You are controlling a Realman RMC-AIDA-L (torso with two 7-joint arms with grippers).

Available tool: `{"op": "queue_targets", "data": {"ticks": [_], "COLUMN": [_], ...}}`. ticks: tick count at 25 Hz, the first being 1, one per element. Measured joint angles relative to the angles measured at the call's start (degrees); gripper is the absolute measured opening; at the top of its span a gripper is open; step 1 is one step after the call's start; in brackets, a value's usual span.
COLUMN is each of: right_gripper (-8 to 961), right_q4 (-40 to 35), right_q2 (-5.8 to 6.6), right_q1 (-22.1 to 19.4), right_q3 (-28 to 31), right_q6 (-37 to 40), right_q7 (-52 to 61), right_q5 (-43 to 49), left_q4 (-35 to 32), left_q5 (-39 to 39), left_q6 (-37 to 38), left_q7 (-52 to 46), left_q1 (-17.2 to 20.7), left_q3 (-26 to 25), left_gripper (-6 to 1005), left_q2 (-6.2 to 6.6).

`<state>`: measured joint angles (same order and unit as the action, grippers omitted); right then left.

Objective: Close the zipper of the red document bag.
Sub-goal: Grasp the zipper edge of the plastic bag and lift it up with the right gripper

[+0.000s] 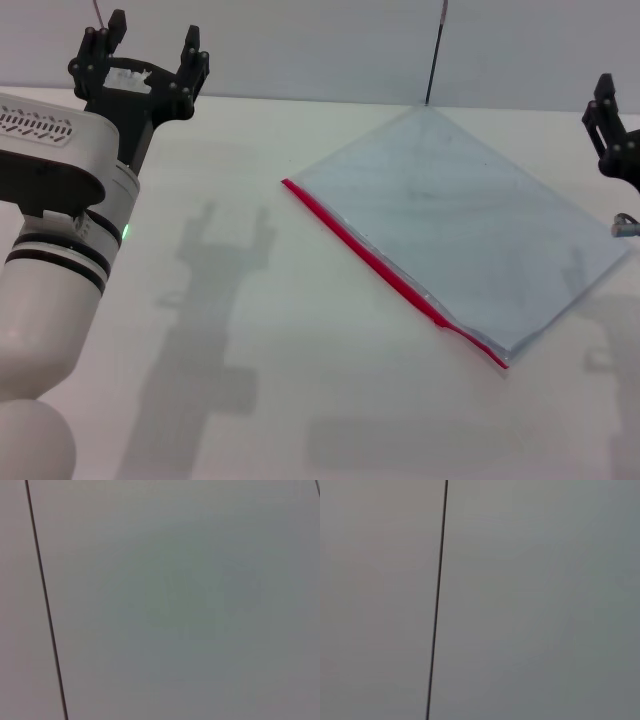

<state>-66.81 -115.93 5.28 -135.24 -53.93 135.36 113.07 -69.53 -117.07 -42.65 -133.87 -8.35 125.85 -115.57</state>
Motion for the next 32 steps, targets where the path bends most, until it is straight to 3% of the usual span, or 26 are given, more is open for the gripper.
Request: {"op": "queue_targets", "data": {"ticks": [7, 11, 16, 19, 22, 25, 32], "right_gripper": [824, 823, 822, 821, 820, 820, 817], "right_q4": [-1.58, -3.84, -7.96, -12.34, -16.14, -18.48, -21.13], "right_q2": [0.19, 1.01, 3.38, 5.38, 6.40, 6.43, 4.58], "right_q1": [-0.19, -0.66, -1.74, -2.92, -4.95, -6.99, -10.75], "right_q3": [0.74, 1.35, 2.33, 4.54, 8.01, 10.26, 12.30], "right_q6": [4.66, 8.54, 16.89, 27.00, 36.91, 45.38, 56.64], "right_q7": [-0.01, -0.01, -1.62, -4.13, -6.69, -12.42, -26.42], "right_q5": [-0.14, -0.17, 0.11, 0.09, 0.41, 0.53, 0.58], "left_q4": [0.00, 0.00, -0.03, -0.04, -0.10, -0.43, -0.95], "left_q5": [0.07, 0.09, 0.09, 0.09, 0.09, 0.08, 1.81], "left_q6": [-0.01, -0.03, -0.06, -0.07, -0.01, 0.30, 0.44], "left_q7": [0.02, 0.02, 0.02, 0.28, 1.59, 3.70, 7.85], "left_q1": [0.13, 0.25, 0.48, 0.56, 0.58, 0.61, 0.70], "left_q3": [-0.06, -0.29, -0.59, -0.60, -0.68, -0.74, -1.07], "left_gripper": [752, 752, 752, 752, 752, 752, 753], "left_q2": [0.08, 0.35, 0.48, 0.71, 1.07, 1.13, 1.17]}}
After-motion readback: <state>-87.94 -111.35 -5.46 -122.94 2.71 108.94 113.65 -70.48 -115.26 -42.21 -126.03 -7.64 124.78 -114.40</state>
